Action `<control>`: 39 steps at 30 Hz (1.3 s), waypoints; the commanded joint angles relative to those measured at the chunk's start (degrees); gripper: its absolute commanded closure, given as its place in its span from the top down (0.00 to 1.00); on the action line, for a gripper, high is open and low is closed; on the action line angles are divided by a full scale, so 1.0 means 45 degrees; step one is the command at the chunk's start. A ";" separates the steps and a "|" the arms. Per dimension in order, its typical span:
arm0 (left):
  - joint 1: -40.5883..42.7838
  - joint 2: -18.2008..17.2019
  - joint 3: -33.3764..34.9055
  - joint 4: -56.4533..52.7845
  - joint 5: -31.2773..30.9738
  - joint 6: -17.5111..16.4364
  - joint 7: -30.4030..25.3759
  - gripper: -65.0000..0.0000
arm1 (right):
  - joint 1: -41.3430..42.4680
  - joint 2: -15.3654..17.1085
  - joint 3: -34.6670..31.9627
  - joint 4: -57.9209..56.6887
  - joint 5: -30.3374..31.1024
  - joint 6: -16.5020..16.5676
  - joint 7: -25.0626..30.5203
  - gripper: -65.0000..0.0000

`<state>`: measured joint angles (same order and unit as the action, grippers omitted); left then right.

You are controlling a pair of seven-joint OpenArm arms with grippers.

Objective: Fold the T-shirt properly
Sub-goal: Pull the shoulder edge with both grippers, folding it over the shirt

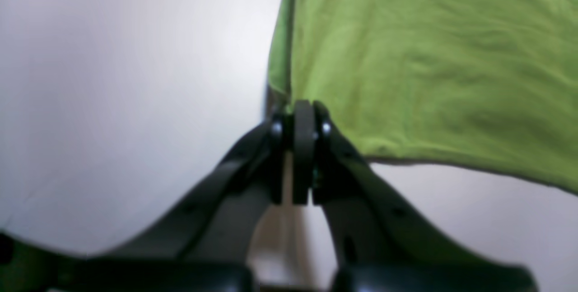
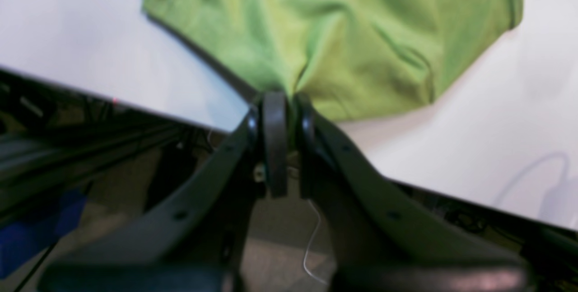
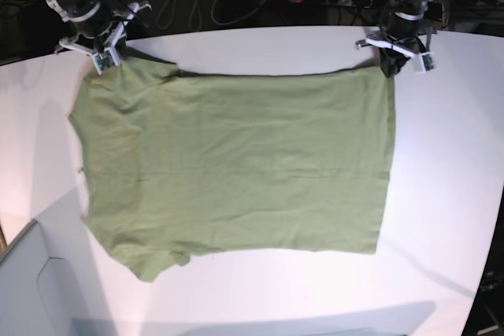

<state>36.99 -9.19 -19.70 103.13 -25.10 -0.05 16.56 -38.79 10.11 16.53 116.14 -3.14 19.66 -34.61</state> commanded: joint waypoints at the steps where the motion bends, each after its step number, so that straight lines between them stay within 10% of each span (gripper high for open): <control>1: 0.0248 -0.0077 -0.0066 0.0320 -0.0038 0.0002 -0.0290 0.00 | -0.0065 0.0049 0.0340 0.0302 0.0023 0.0173 0.0258 0.00; 21: 0.1596 -0.0097 -0.0066 0.0574 -0.0019 0.0022 -0.0329 0.00 | -0.0104 0.0088 0.1239 0.0771 0.0023 0.0193 0.0277 0.00; 39: -0.1588 -0.0155 -0.0066 0.0242 0.0059 0.0022 -0.0212 0.00 | 0.3588 0.0108 0.0868 0.0341 0.0023 0.0193 -0.1461 0.00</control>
<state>29.71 -9.41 -19.68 103.35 -24.71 -0.01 16.80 -22.83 10.17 20.38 116.90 -3.27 19.66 -42.11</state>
